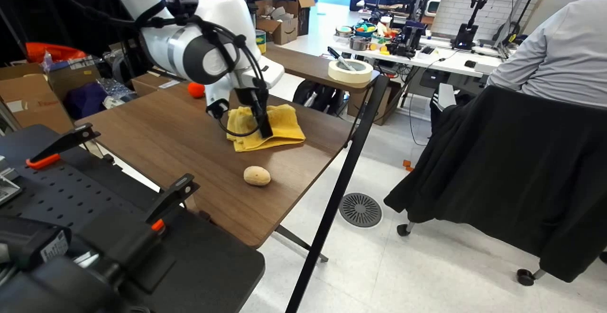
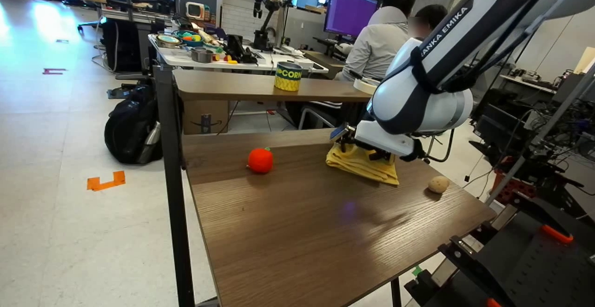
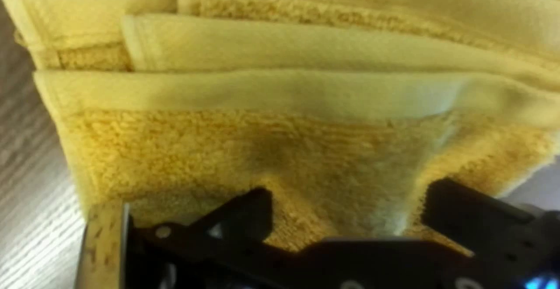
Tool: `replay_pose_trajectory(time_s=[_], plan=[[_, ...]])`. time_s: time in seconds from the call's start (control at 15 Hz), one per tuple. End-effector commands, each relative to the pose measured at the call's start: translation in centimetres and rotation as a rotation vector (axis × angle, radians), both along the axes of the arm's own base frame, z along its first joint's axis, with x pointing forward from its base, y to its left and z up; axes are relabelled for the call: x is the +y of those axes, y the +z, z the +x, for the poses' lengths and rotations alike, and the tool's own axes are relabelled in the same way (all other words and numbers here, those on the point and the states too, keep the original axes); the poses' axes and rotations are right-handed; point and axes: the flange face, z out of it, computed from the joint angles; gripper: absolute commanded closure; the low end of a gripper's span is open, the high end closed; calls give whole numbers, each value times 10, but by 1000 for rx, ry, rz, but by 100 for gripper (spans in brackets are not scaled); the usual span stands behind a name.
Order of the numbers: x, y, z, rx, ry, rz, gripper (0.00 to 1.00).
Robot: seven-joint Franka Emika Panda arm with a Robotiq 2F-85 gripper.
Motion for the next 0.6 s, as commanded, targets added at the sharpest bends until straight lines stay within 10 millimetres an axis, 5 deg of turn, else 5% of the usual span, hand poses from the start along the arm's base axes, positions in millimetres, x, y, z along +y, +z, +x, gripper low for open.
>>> replay_pose_trajectory(time_s=[0.0, 0.4, 0.53], plan=[[53, -4, -70, 57, 199, -1, 0], [128, 0, -174, 148, 508, 19, 0], [127, -3, -178, 235, 551, 5, 0]])
